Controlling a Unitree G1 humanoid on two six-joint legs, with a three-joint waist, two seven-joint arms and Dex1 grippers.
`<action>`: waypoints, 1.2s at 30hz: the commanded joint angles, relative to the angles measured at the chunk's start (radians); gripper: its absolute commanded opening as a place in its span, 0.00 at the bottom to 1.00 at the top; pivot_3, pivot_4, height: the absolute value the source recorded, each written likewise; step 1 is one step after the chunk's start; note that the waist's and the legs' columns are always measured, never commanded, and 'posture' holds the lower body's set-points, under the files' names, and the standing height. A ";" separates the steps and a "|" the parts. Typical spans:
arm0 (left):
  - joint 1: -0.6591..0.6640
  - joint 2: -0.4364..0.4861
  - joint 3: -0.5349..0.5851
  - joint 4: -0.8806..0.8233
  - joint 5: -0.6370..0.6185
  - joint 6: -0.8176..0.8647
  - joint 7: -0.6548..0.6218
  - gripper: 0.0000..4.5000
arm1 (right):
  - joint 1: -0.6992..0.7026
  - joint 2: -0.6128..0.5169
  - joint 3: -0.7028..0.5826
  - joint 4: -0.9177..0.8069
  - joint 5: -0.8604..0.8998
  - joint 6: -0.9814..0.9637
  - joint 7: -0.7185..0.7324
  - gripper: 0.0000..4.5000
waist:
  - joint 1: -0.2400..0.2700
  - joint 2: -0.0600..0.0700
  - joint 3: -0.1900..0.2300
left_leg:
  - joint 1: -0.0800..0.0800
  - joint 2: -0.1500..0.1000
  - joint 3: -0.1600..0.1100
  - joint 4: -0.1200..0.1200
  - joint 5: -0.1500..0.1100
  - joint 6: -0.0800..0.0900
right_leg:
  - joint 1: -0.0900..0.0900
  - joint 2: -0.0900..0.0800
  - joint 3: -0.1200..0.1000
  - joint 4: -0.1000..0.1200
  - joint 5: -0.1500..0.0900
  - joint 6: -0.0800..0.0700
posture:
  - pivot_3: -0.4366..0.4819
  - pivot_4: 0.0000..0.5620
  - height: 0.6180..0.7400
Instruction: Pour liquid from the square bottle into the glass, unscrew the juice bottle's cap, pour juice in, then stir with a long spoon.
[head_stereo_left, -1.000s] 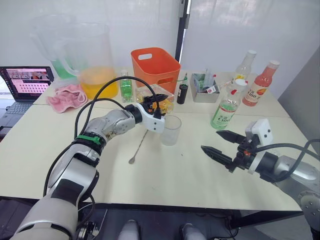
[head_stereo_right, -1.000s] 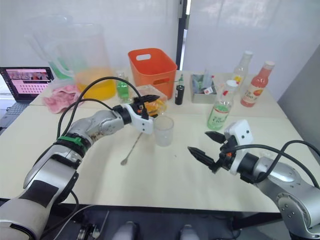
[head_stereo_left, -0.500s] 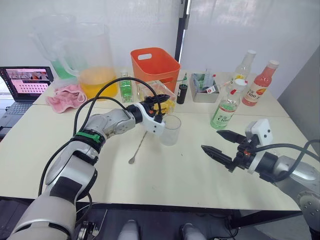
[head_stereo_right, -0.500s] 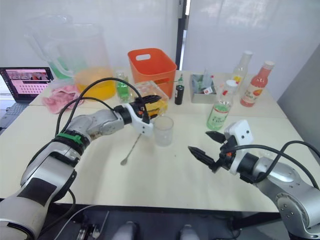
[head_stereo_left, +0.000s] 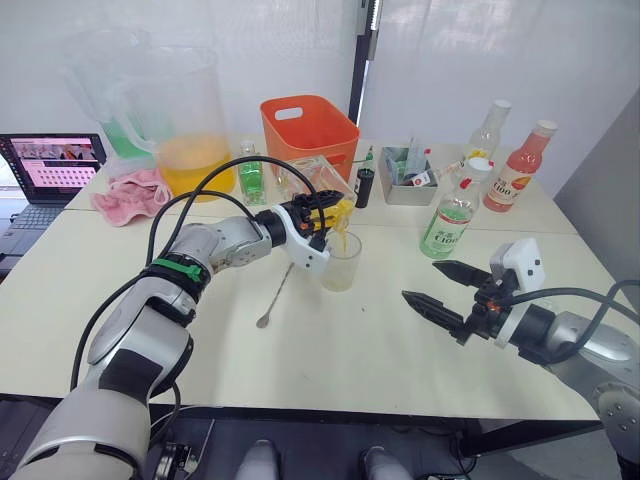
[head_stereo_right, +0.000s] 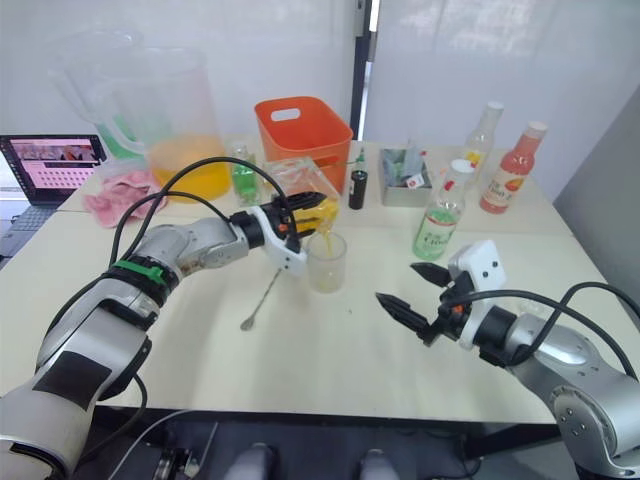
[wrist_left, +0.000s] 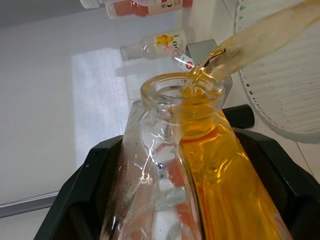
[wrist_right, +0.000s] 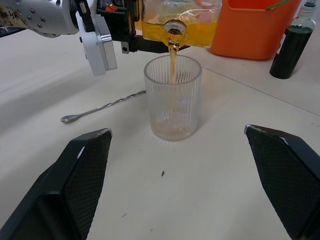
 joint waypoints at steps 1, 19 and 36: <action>-0.061 0.014 0.029 -0.042 -0.022 0.007 0.050 0.63 | -0.012 0.001 -0.022 -0.015 -0.001 -0.025 0.002 1.00 | 0.000 0.000 0.000 | 0.000 0.000 0.000 0.000 0.000 0.000 | 0.000 0.000 0.000 0.000 0.000 0.000 | 0.48 0.27 0.70; 0.001 -0.039 0.163 0.004 -0.384 0.009 -0.283 0.63 | -0.020 -0.007 -0.016 -0.003 -0.003 -0.028 0.023 1.00 | -0.001 0.000 0.000 | 0.000 0.000 0.000 0.001 0.000 0.000 | 0.000 0.000 0.000 0.002 0.000 0.000 | 0.48 0.27 0.70; 0.209 -0.095 0.611 -0.413 -1.022 0.690 -0.578 0.63 | -0.168 -0.010 0.057 0.087 -0.017 -0.015 0.118 1.00 | -0.022 0.000 0.000 | 0.000 0.000 -0.002 0.004 0.000 0.000 | 0.000 0.001 0.000 0.004 0.000 0.000 | 0.48 0.27 0.70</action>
